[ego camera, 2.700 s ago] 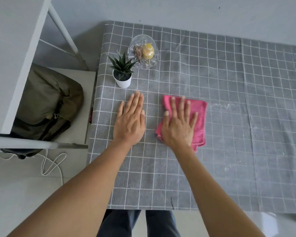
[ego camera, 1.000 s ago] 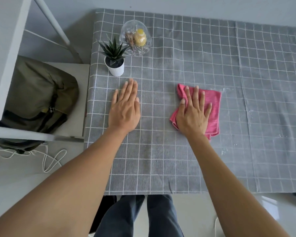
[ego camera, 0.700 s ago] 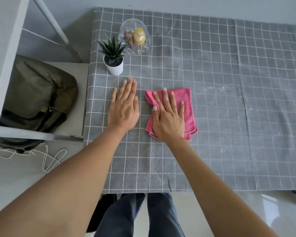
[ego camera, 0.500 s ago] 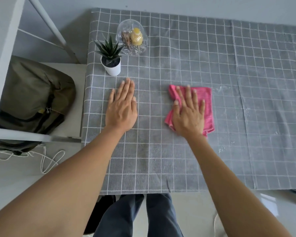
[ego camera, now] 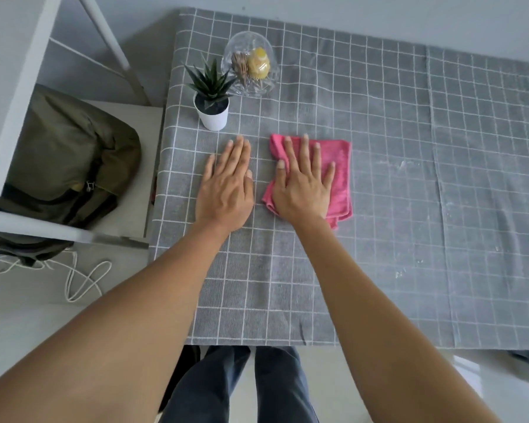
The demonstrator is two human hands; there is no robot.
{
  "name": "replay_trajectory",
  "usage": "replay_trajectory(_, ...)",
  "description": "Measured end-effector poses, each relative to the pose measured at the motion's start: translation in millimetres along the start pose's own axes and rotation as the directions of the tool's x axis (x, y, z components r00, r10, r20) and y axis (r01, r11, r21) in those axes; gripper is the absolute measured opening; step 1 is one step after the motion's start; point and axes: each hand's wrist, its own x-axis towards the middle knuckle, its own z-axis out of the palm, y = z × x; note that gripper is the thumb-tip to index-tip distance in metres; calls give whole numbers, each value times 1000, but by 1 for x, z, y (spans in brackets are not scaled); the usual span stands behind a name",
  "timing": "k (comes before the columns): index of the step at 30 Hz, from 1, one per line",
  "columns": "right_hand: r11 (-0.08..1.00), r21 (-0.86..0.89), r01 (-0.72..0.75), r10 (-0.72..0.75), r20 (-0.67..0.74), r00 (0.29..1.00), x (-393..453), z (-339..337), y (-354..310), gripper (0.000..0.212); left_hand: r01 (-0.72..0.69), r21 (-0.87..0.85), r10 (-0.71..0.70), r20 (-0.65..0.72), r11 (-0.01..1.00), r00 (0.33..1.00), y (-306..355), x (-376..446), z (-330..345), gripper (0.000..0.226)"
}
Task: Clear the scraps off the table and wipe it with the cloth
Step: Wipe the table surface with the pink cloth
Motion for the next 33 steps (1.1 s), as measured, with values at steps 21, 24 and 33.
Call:
replay_trajectory(21,999,-48,9,-9,6,1000,13,-4,8,54,6,-2,-6,-3,1000,1000,1,1,1,57)
replay_trajectory(24,985,-25,170,-169,35,985,3,-2,0,52,3,15,-3,-13,1000,1000,1,1,0,58)
replay_trajectory(33,994,-55,95,-95,5,995,-2,-23,95,50,13,10,-14,24,1000,1000,0,1,0,57)
